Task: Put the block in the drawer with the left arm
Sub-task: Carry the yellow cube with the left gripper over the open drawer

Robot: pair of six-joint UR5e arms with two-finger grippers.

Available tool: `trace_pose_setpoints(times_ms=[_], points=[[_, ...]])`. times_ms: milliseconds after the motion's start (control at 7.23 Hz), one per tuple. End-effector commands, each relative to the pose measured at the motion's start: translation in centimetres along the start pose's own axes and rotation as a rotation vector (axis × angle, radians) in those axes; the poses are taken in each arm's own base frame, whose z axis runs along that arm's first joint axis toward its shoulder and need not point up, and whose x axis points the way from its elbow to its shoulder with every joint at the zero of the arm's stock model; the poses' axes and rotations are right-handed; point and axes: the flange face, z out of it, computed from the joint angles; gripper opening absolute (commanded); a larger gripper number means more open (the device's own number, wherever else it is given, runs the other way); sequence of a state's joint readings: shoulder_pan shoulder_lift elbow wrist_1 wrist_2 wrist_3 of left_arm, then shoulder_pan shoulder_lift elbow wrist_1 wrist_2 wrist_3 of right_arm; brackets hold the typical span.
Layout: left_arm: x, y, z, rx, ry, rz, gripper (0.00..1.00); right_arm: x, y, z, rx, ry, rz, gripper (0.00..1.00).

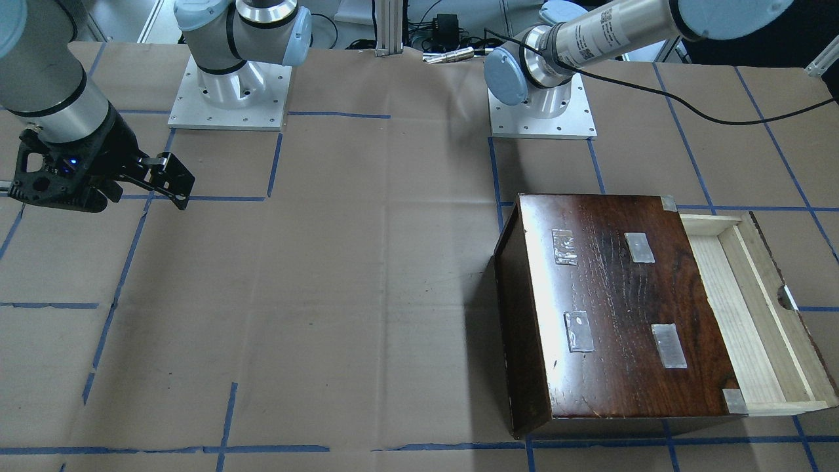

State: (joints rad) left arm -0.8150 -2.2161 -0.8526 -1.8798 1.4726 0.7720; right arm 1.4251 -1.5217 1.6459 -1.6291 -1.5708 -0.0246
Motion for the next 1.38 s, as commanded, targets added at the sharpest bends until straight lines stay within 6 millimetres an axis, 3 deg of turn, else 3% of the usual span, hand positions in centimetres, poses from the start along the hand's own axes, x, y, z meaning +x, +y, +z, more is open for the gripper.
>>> trace_pose_setpoints(times_ms=[0, 138, 277, 553, 692, 1245], points=[[6.7, 5.5, -0.1, 0.064, -0.061, -0.053, 0.08, 0.0, 0.0, 0.0, 0.000, 0.000, 0.000, 1.00], [12.2, 6.2, 0.7, 0.093, -0.101, -0.001, 0.08, 0.0, 0.0, 0.0, 0.000, 0.000, 0.000, 1.00], [15.9, 6.2, 2.3, 0.121, -0.177, -0.011, 0.08, 0.0, 0.0, 0.0, 0.000, 0.000, 0.000, 1.00], [20.0, 6.4, 4.6, 0.103, -0.213, -0.002, 0.08, 0.0, 0.0, -0.1, 0.002, 0.000, 0.000, 1.00], [20.8, 5.9, 5.5, 0.091, -0.203, -0.006, 0.08, 0.0, 0.0, 0.0, 0.000, 0.000, 0.000, 1.00], [20.4, 4.4, 8.2, 0.050, -0.176, 0.007, 0.08, 0.0, 0.0, 0.0, 0.000, 0.000, 0.000, 1.00]])
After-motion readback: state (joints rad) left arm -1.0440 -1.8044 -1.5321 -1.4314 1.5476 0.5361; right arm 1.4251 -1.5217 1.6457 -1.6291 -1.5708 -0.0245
